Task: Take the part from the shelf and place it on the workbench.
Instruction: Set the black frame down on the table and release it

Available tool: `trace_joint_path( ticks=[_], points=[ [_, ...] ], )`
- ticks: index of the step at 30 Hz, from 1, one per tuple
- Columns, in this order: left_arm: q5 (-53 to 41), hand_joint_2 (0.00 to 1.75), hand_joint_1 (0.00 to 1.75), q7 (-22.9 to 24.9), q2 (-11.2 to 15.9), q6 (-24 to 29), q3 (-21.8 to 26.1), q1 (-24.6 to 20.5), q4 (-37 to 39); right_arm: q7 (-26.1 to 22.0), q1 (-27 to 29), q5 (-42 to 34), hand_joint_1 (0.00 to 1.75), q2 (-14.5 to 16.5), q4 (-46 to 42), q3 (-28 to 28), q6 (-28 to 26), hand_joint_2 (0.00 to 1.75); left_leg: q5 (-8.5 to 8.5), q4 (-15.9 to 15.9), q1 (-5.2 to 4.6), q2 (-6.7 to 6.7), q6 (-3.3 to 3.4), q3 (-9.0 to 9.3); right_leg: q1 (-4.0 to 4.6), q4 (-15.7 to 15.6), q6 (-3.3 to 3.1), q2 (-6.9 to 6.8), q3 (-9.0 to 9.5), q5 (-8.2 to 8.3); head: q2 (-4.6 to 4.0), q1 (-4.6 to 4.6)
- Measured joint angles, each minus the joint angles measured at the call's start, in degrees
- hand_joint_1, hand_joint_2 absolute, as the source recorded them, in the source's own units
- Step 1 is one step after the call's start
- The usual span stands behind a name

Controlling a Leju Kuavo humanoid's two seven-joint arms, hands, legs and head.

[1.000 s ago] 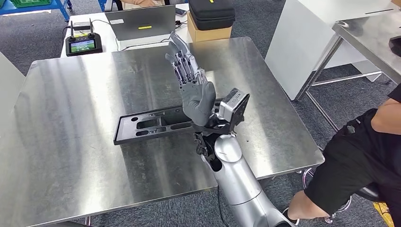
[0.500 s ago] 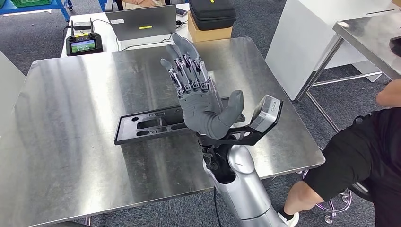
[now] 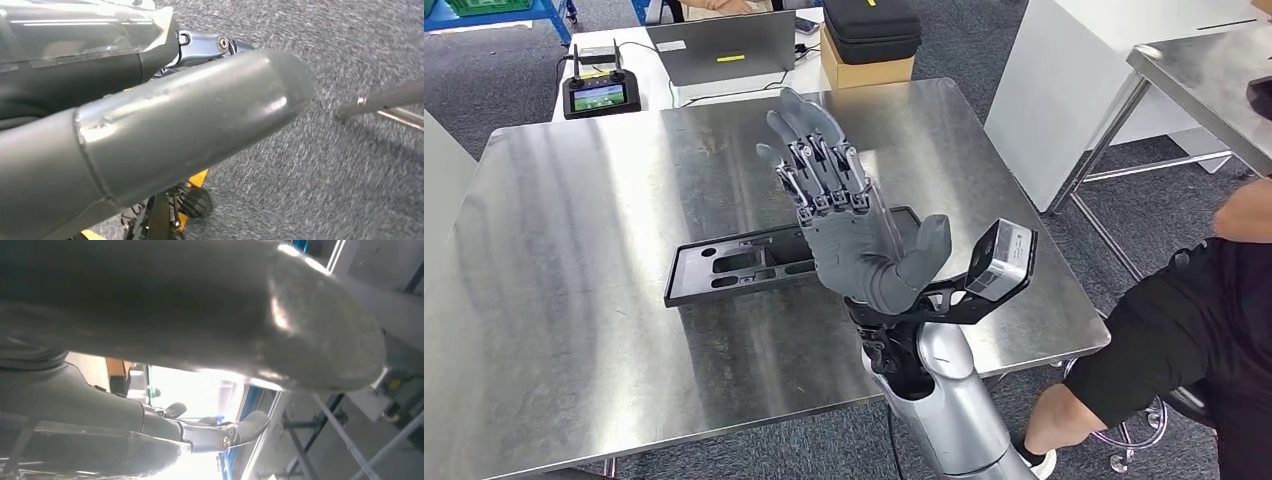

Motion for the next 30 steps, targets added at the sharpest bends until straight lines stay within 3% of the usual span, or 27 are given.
trace_joint_path(
  ticks=[6, 10, 13, 15, 17, 18, 19, 21, 22, 23, 24, 28, 30],
  points=[
    [1.2, 0.0, 0.0, 0.7, -0.7, 2.5, 1.6, 0.1, 0.0, 0.0, -1.9, -1.5, 0.0, 0.0, 1.6, 1.3, 1.4, 0.0, -0.07, 0.1, -0.04, 0.0, 0.1, -0.03, -0.08, 0.0, 0.05, 0.0, 0.07, 0.02, 0.0, 0.0],
    [2.8, 0.0, 0.0, 1.4, -1.3, 6.2, 3.2, 0.2, 0.0, -0.3, -4.0, -5.1, 0.0, 0.2, 4.6, 3.7, 4.1, 0.0, -0.41, 0.3, -0.26, 0.0, 0.81, 0.07, -0.38, -0.2, 0.44, 0.0, 0.33, 0.0, -0.01, -0.01],
    [3.3, 0.0, 0.0, 0.8, -2.0, 6.6, 4.0, 0.2, 0.0, -0.4, -4.8, -7.6, 0.0, 0.6, 6.1, 5.3, 5.2, 0.0, 0.16, -1.0, 0.08, 0.08, 1.57, 1.11, -0.23, 0.6, 0.83, -0.16, 0.14, -0.59, -0.01, 0.01],
    [3.2, 0.0, 0.0, 0.6, -2.3, 6.4, 4.3, 0.2, 0.0, -0.4, -5.1, -8.2, 0.0, 0.5, 6.5, 5.8, 5.3, 0.0, 0.54, -1.8, 0.42, 0.25, 1.93, 1.89, -0.33, 5.6, 0.83, -0.28, -2.14, -2.99, -0.02, 0.07],
    [2.2, 0.0, 0.0, 0.7, -2.4, 5.8, 4.3, 0.2, 0.0, -0.4, -4.7, -8.8, 0.0, 0.1, 6.8, 6.0, 5.0, 0.0, 0.54, -1.9, 0.47, 0.31, 1.96, 1.98, -0.66, 13.3, 0.92, -0.29, -5.98, -6.08, -0.02, 0.08],
    [1.2, 0.0, 0.0, 0.5, -2.4, 4.9, 4.1, 0.3, 0.0, -0.6, -4.1, -8.8, 0.0, -0.3, 6.7, 6.1, 4.5, 0.0, 0.5, -1.9, 0.5, 0.29, 1.9, 1.97, -0.89, 15.7, 1.24, -0.29, -7.19, -6.79, -0.02, 0.08],
    [-0.1, 0.0, 0.0, 0.0, -2.4, 3.6, 3.7, 0.5, 0.0, -0.9, -3.2, -8.5, 0.0, -0.9, 6.3, 6.1, 3.7, 0.0, 0.44, -1.9, 0.57, 0.24, 1.79, 1.97, -1.15, 15.8, 1.78, -0.31, -7.21, -6.55, -0.02, 0.08],
    [-3.1, 0.0, 0.0, -1.9, -2.2, -0.2, 2.3, 0.9, 0.0, -2.6, -0.6, -6.6, 0.0, -2.5, 4.9, 5.7, 2.0, 0.0, 0.18, -1.6, 0.82, 0.04, 1.31, 2.05, -1.79, 8.9, 3.18, -0.58, -3.56, -3.8, -0.01, 0.08],
    [-4.5, 0.0, 0.0, -2.6, -1.9, -2.0, 1.5, 1.0, 0.0, -3.9, 0.9, -5.3, 0.0, -3.4, 4.1, 5.2, 1.3, 0.0, -0.01, -1.5, 0.88, -0.08, 0.91, 2.12, -2.0, 4.9, 3.6, -0.84, -1.49, -2.4, -0.01, 0.08],
    [-5.7, 0.0, 0.0, -3.1, -1.6, -3.3, 0.6, 0.9, 0.0, -5.5, 2.5, -3.8, 0.0, -4.2, 3.3, 4.7, 0.8, 0.0, -0.26, -1.2, 0.88, -0.17, 0.43, 2.15, -2.05, 1.7, 3.63, -0.98, 0.16, -1.37, -0.01, 0.13],
    [-6.5, 0.0, 0.0, -3.1, -1.1, -4.1, -0.2, 0.7, -0.1, -7.0, 3.9, -2.5, 0.0, -4.8, 2.6, 4.0, 0.5, 0.0, -0.44, -1.0, 0.84, -0.2, -0.07, 2.18, -1.97, 0.2, 3.3, -1.04, 0.98, -0.92, 0.0, 0.13],
    [-7.0, 0.0, 0.0, -1.8, 0.7, -6.0, -2.3, -0.5, -0.1, -10.9, 9.7, 2.7, 0.0, -5.9, -0.3, 1.3, 0.3, 0.0, -1.38, -0.4, 1.26, 0.03, -1.43, 2.22, -1.73, 0.3, 1.23, -0.64, 1.27, -0.79, -0.02, 0.13],
    [-6.4, 0.0, 0.0, -1.9, 1.7, -6.6, -2.6, -0.6, -0.1, -11.4, 12.2, 4.0, 0.0, -5.9, -1.7, 0.6, 0.6, 0.0, -4.38, 3.8, 1.47, 0.18, -1.7, 0.58, -1.76, 0.2, 0.25, -0.61, 1.36, -0.7, -0.02, 0.05]
  ],
)
